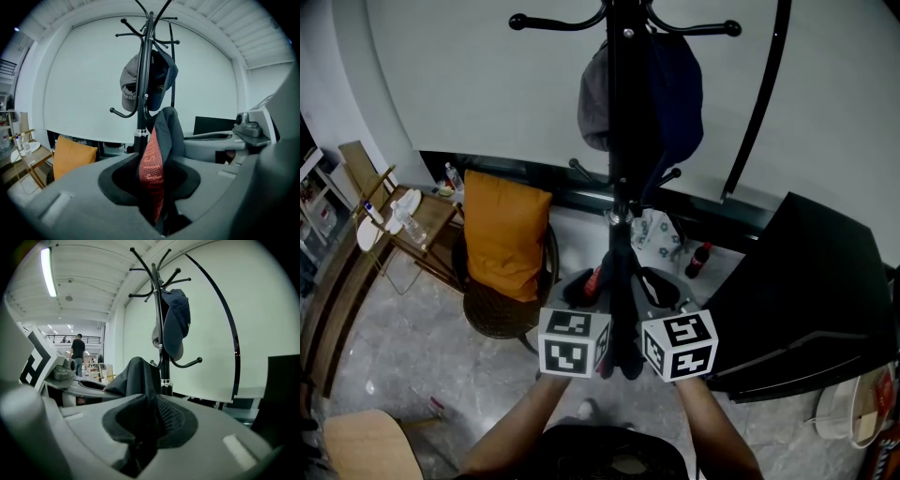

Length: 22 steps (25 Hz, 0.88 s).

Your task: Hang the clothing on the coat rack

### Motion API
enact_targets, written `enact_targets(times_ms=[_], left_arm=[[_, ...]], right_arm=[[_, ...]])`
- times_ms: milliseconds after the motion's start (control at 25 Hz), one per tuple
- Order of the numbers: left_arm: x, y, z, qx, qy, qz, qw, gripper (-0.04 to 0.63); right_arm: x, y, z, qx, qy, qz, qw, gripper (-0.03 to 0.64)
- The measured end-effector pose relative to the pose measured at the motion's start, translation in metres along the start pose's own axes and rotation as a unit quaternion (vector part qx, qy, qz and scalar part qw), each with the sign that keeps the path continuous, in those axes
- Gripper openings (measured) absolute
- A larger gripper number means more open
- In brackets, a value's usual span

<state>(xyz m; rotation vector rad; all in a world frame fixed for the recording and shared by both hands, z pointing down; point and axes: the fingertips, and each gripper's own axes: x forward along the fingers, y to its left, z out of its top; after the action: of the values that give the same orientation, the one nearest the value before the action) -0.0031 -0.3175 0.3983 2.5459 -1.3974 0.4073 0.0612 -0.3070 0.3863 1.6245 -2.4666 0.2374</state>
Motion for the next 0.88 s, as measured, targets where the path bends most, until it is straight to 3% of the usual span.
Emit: enact_targets(times_ms=[880], left_arm=[[-0.037,-0.024,0.002,-0.018,-0.021,0.034,0.999,0.104]], right_arm=[[-0.037,0.014,-0.006,-0.004,0.002,0.046,0.999,0.054]])
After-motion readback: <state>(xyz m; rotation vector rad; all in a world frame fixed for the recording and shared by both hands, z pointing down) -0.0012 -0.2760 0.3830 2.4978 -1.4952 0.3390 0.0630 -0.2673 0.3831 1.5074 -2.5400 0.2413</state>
